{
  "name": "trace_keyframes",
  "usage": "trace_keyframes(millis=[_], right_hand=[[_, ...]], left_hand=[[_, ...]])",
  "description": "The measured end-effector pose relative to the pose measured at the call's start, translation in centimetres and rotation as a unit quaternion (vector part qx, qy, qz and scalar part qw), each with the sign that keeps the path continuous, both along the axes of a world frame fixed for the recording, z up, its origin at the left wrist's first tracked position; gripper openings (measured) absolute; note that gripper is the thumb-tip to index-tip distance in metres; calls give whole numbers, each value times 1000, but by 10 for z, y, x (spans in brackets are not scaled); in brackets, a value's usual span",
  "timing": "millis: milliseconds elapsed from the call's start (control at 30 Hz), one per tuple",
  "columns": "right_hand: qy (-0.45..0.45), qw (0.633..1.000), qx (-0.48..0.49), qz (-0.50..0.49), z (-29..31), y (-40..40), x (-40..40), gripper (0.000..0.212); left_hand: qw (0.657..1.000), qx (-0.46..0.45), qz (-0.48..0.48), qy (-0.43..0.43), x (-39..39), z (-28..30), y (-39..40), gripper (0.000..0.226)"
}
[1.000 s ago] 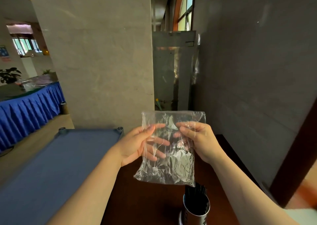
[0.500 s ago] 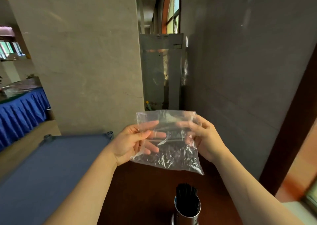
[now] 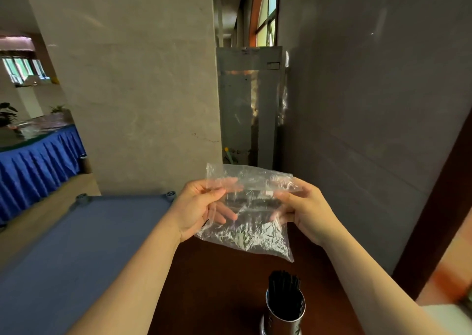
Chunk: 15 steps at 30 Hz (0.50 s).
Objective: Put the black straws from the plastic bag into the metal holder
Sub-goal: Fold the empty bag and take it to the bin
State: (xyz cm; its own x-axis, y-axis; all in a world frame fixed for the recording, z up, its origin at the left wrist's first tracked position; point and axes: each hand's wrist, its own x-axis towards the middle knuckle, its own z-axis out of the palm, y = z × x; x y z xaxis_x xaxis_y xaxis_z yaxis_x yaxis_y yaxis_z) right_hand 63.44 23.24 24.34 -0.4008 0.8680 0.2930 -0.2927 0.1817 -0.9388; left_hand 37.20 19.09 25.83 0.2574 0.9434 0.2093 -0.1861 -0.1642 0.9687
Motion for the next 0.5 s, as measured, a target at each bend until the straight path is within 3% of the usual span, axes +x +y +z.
trace_keyframes(millis=[200,300,433,500], right_hand=[[54,998,6,-44,-3,-1,-6,26],[65,997,-2,-31,-5,-1,-8,27],[125,989,-69,33,-6,-1,-3,26],[128,978,-146,78,-6,-3,1,43]], left_hand=[[999,46,7,-22,3,2,-8,24],[998,40,13,-50,4,4,-11,30],[996,45,71,-29,3,4,-11,46],[994,57,94,-12,3,5,-11,49]])
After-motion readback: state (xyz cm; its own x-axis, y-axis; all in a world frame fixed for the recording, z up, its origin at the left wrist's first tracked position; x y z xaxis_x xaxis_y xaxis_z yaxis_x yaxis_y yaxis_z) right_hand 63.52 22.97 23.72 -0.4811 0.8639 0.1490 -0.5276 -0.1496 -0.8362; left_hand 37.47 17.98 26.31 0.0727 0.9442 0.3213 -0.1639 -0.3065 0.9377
